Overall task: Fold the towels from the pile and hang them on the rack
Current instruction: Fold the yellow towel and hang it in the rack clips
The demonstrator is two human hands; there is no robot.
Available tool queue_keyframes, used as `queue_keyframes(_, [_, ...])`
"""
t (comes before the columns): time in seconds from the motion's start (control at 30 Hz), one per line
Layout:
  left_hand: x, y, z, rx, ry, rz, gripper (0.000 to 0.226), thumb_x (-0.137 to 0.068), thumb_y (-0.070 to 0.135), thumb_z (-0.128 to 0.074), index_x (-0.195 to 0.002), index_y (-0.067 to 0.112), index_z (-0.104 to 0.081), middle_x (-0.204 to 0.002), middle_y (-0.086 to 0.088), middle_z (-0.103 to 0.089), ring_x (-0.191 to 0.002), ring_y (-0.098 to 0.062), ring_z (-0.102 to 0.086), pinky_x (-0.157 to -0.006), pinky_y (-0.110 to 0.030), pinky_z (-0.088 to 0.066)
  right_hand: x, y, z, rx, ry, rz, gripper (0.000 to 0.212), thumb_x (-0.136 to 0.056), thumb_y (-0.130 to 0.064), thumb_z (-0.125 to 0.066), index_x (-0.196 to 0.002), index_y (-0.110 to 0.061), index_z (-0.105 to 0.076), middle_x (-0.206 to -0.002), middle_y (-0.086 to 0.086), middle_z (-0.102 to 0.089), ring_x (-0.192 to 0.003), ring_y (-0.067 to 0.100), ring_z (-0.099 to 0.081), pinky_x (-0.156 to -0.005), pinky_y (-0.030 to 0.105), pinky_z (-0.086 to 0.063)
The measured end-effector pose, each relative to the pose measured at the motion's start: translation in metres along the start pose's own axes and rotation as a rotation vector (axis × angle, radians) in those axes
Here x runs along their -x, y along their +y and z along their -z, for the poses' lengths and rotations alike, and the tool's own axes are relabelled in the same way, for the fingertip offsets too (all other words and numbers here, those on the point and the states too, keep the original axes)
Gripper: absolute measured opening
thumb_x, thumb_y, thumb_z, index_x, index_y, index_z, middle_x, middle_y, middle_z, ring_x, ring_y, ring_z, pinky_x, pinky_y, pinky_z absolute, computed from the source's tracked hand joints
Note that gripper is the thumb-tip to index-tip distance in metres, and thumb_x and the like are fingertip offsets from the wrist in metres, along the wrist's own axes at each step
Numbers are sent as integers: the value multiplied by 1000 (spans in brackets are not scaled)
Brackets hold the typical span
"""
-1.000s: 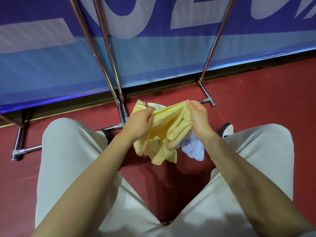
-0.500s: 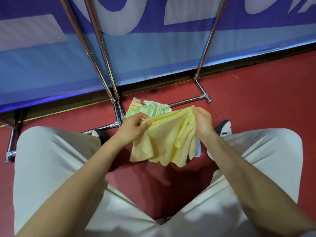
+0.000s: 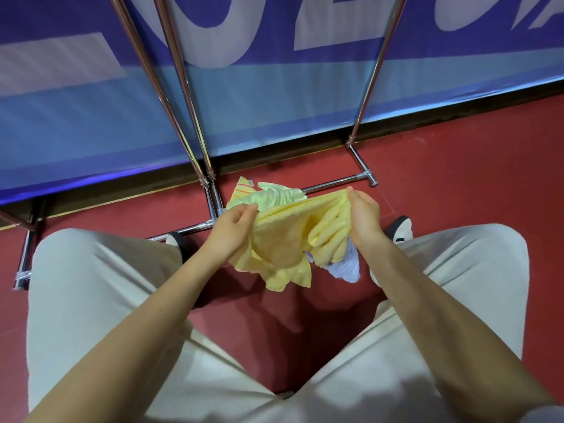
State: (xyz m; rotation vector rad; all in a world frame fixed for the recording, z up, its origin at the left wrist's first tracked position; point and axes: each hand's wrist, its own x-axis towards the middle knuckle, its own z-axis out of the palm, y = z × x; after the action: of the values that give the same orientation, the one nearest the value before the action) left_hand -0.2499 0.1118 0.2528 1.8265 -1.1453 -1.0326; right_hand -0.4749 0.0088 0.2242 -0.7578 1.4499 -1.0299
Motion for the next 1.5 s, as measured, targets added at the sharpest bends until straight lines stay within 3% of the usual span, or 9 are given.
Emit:
queue_keyframes(0.2, [2, 4, 13, 1, -110, -50, 16, -91, 26, -65, -82, 12, -64, -76, 5, -58, -67, -4, -51, -63, -16, -41, -2, -2, 5, 18, 17, 14, 15, -95, -26, -54, -85, -15, -51, -75, 5, -39, -77, 21, -39, -71, 33, -36])
queue_keyframes(0.5, [-13, -5, 29, -204, 42, -99, 19, -88, 20, -70, -74, 18, -57, -71, 0, -60, -62, -14, -51, -60, -30, -42, -3, -8, 10, 26, 1, 72, 17, -96, -25, -52, -84, -13, -52, -78, 7, -40, -76, 22, -38, -70, 33, -35])
queue_keyframes(0.7, [-18, -4, 36, 191, 178, 67, 14, -84, 19, -73, -76, 15, -63, -73, -4, -63, -66, -20, -57, -58, -29, -49, -4, -19, 14, -7, -18, 66, 25, -98, -20, -50, -75, -13, -54, -69, 4, -50, -70, 21, -49, -67, 32, -44])
queue_keyframes(0.87, [-15, 5, 39, 619, 131, 138, 13, -92, 21, -63, -100, 14, -70, -84, 1, -72, -73, -13, -65, -66, -29, -49, -8, -16, 13, 19, -16, 56, 19, -97, -21, -51, -82, -11, -57, -79, 9, -53, -77, 22, -52, -71, 33, -45])
queue_keyframes(1.0, [-13, 12, 35, 699, 193, 138, 15, -94, 21, -60, -101, 14, -71, -90, -3, -73, -79, -16, -68, -70, -28, -53, -6, -16, 7, 52, -20, 51, 16, -96, -15, -50, -87, -10, -62, -80, 5, -61, -78, 20, -59, -70, 30, -49])
queue_keyframes(1.13, [-12, 20, 27, 670, 281, 120, 14, -95, 21, -59, -90, 17, -71, -82, -3, -68, -72, -15, -64, -65, -28, -52, -3, -15, 1, 103, -97, 124, 30, -99, -9, -38, -119, -14, -61, -92, 1, -58, -92, 20, -55, -86, 35, -47])
queue_keyframes(1.23, [-11, 25, 18, 640, 292, 75, 17, -95, 19, -59, -83, 17, -71, -75, -4, -67, -70, -17, -63, -65, -28, -52, 2, -18, -4, 110, -185, 175, 33, -99, -6, -38, -120, -18, -61, -80, 5, -56, -72, 20, -51, -65, 28, -45])
queue_keyframes(1.4, [-11, 33, 1, 530, 308, 2, 19, -94, 20, -59, -78, 12, -64, -71, -5, -58, -68, -12, -53, -64, -24, -45, 10, -17, -7, 740, -230, 619, 32, -100, -10, -42, -125, -14, -62, -110, 6, -70, -102, 21, -62, -92, 33, -46])
queue_keyframes(1.5, [-13, 34, -6, 502, 299, 9, 18, -95, 22, -58, -84, 8, -62, -76, -10, -51, -72, -17, -45, -64, -29, -39, 17, -17, -13, 910, -185, 695, 33, -100, -14, -40, -124, -17, -62, -109, 5, -71, -99, 23, -63, -86, 36, -47])
